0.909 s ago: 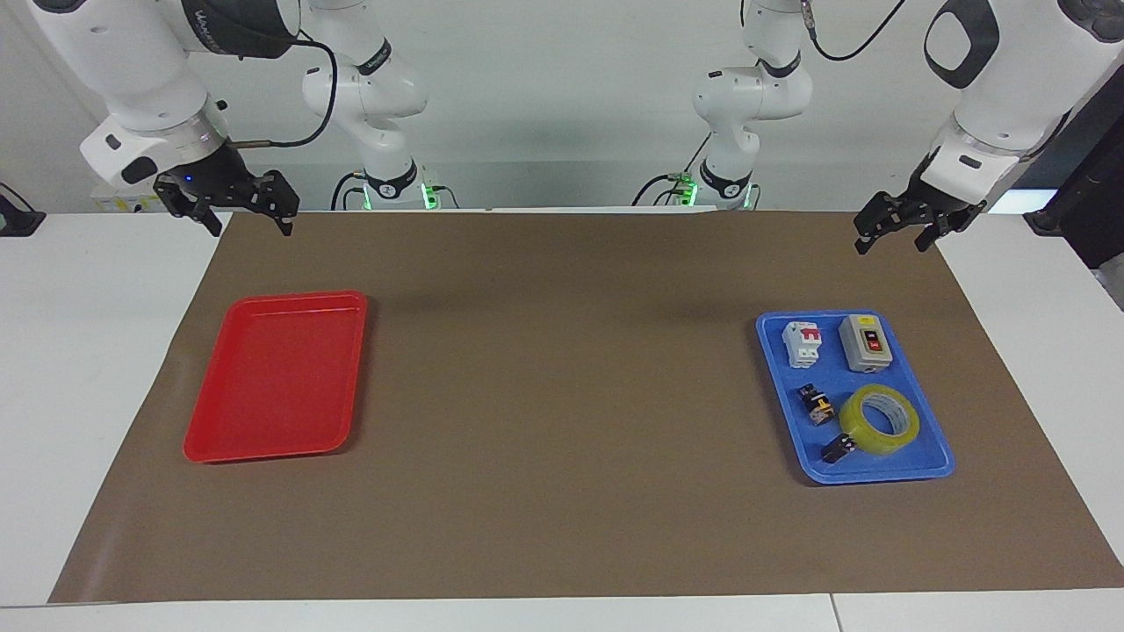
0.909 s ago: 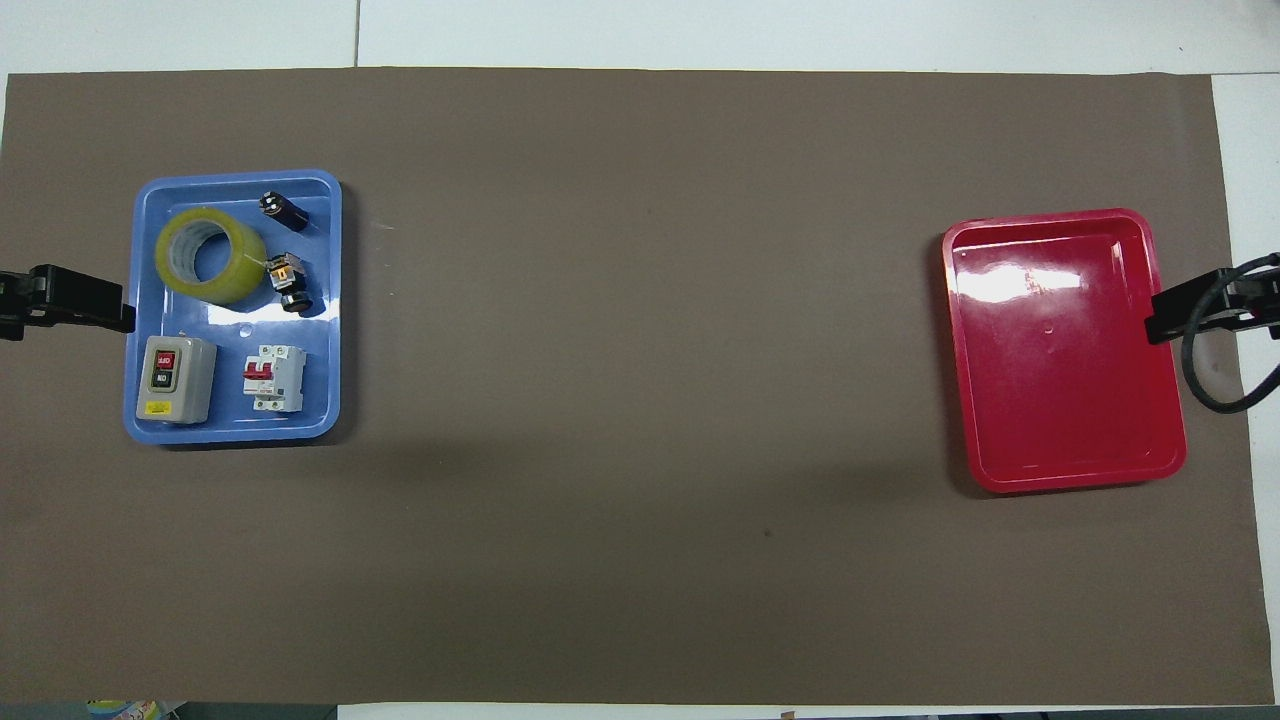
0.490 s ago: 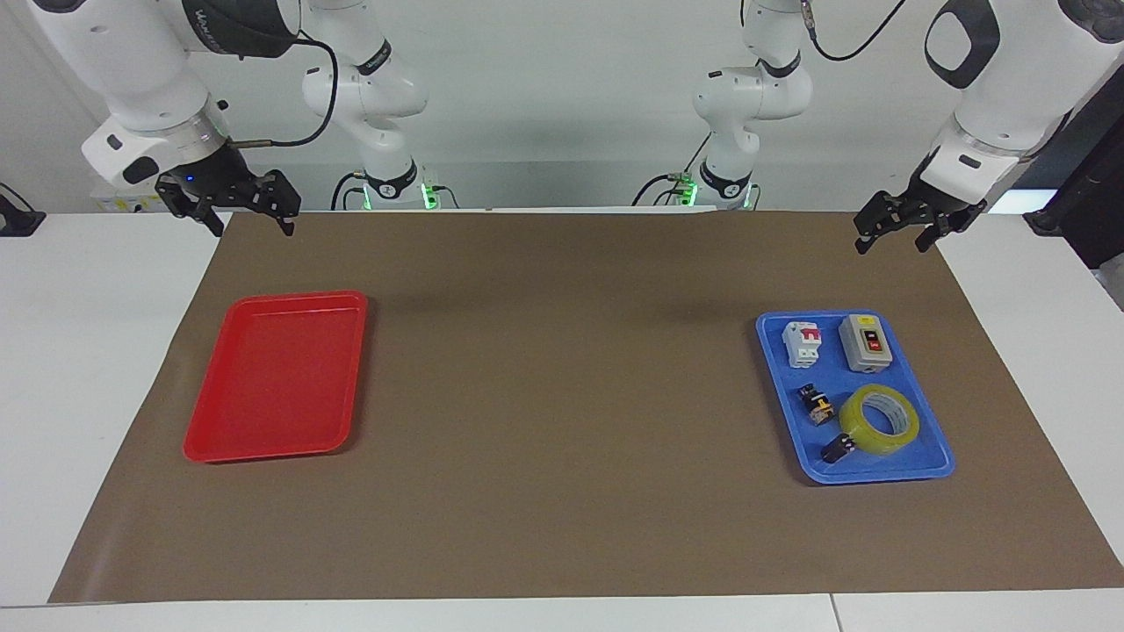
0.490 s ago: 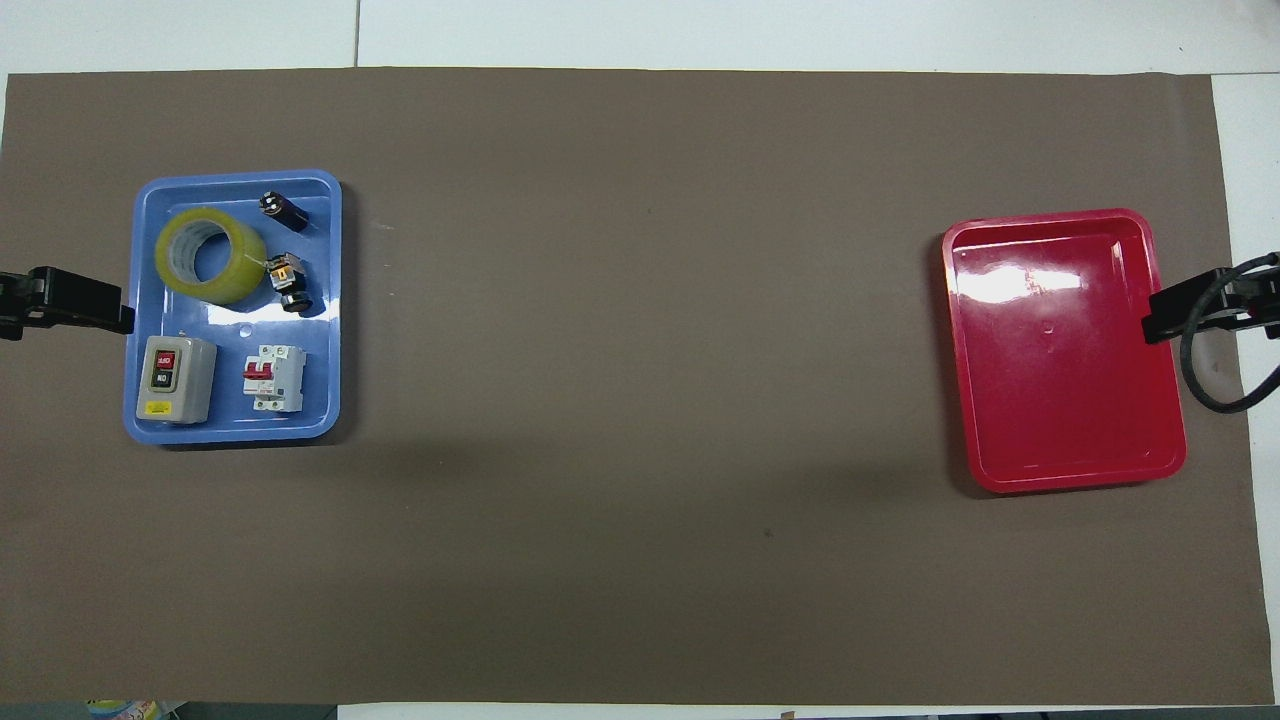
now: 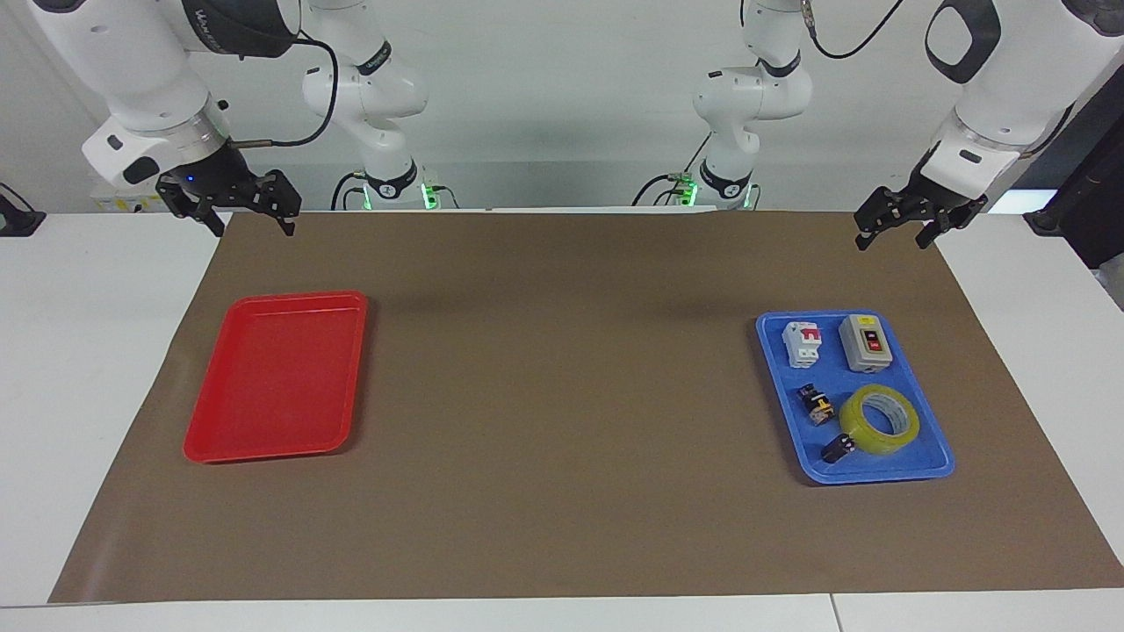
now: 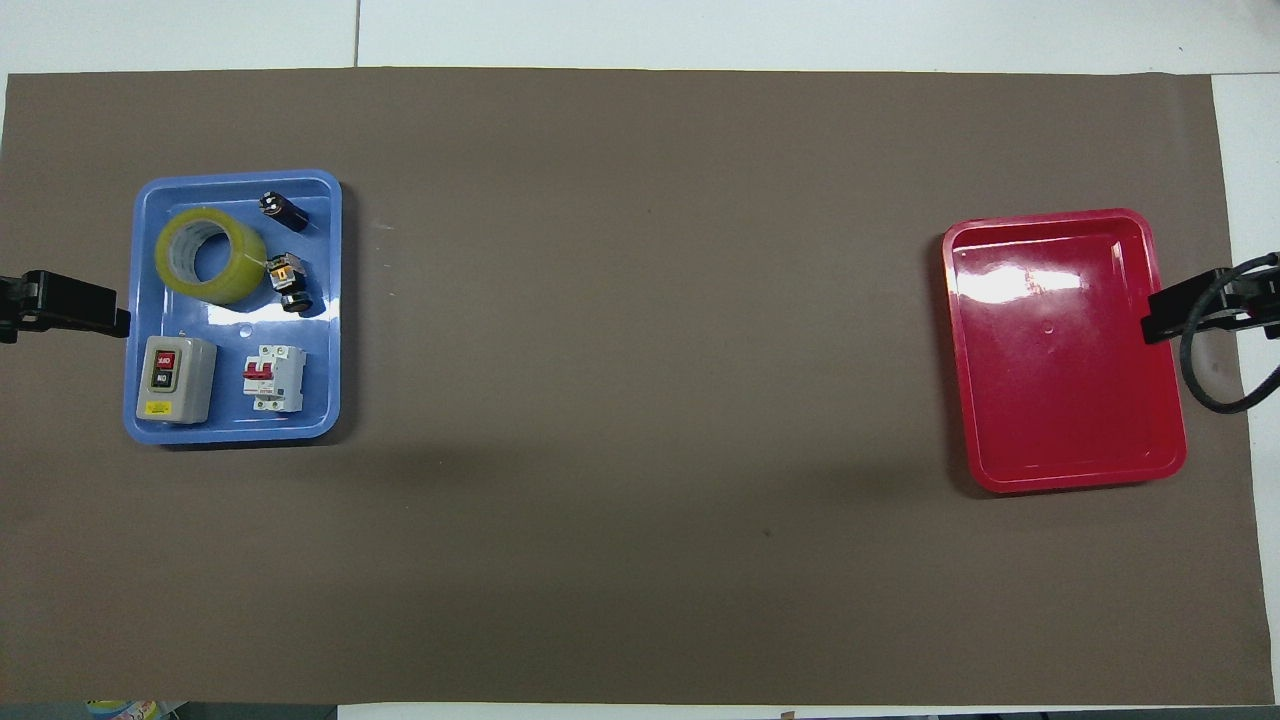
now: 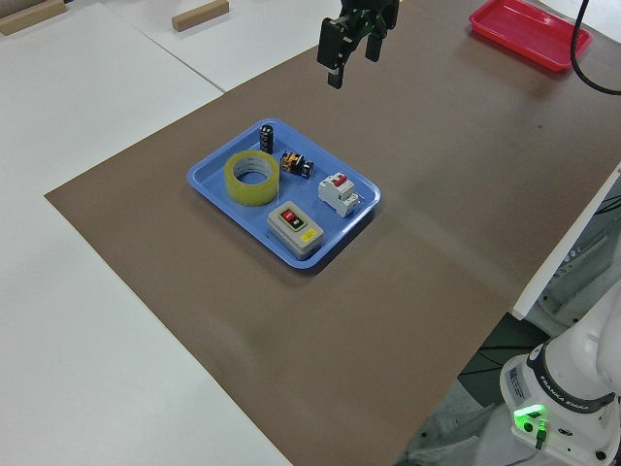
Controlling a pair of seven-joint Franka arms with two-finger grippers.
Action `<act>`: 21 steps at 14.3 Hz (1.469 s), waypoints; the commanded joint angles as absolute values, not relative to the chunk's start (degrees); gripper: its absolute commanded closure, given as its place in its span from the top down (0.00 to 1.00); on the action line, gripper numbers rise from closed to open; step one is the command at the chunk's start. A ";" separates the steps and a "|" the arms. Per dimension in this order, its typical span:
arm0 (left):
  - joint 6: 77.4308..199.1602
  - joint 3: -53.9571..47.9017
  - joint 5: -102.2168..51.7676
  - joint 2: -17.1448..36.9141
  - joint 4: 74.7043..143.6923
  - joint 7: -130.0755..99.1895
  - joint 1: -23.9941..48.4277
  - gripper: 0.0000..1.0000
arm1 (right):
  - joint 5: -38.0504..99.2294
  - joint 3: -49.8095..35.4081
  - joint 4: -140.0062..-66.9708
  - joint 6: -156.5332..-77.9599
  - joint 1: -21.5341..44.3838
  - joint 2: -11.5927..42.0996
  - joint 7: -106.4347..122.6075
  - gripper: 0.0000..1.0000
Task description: Place and move tape with both arms
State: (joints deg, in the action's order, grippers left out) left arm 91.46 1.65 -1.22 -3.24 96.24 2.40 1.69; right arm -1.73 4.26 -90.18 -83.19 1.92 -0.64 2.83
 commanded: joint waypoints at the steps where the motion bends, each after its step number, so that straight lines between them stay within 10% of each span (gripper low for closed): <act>1: 91.05 1.93 -1.67 -4.92 97.82 1.85 1.58 1.00 | -1.05 3.96 -91.49 -84.29 1.85 -1.76 3.25 1.00; 21: 92.10 1.93 -1.76 -5.36 98.00 2.55 1.23 1.00 | -1.05 3.96 -91.58 -84.29 1.93 -1.76 3.25 1.00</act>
State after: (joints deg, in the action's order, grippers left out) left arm 91.47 1.72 -1.22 -3.76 96.25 2.19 1.68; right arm -1.69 4.08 -90.18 -83.19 2.05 -0.64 2.83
